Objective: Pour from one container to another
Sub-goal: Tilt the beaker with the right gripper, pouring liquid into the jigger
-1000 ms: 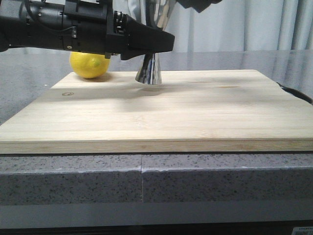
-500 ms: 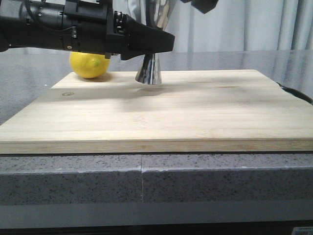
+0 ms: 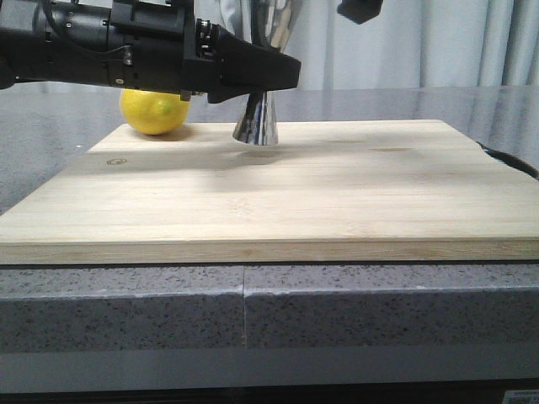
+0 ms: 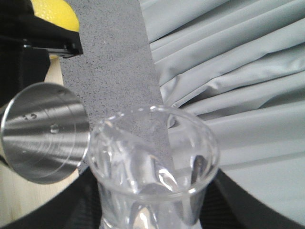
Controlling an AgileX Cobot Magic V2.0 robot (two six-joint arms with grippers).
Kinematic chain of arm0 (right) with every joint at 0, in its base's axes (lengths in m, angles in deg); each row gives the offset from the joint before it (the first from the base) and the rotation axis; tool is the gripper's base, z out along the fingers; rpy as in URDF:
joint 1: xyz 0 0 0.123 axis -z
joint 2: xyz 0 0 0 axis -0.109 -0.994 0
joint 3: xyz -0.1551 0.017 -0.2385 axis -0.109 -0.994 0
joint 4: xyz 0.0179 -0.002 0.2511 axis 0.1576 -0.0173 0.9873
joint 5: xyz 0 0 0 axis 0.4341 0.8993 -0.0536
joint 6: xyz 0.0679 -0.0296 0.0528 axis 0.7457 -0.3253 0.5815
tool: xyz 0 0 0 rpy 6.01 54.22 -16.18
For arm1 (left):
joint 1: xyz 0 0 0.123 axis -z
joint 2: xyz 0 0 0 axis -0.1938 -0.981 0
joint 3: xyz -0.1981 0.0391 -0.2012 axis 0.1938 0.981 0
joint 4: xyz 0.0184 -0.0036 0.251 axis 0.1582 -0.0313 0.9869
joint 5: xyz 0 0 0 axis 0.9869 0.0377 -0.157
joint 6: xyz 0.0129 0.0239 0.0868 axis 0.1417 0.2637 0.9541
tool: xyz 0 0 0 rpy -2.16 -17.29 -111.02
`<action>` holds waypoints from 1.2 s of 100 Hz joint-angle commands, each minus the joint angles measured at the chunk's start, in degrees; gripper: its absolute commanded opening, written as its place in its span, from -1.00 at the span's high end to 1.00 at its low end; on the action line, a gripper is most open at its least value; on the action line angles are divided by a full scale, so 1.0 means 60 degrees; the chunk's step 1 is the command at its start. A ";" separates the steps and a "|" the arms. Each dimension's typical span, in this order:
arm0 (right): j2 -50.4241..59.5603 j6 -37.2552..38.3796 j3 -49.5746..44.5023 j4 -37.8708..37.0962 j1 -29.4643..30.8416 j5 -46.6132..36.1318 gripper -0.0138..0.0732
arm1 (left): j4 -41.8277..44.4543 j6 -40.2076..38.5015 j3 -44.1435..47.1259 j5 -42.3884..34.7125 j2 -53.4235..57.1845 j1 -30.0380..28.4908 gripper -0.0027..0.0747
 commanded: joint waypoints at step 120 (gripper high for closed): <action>0.0417 -0.0095 0.0352 -0.1682 -0.0018 -0.0418 0.04 | -0.0825 -0.0105 -0.0284 0.1109 0.0461 0.0057 0.78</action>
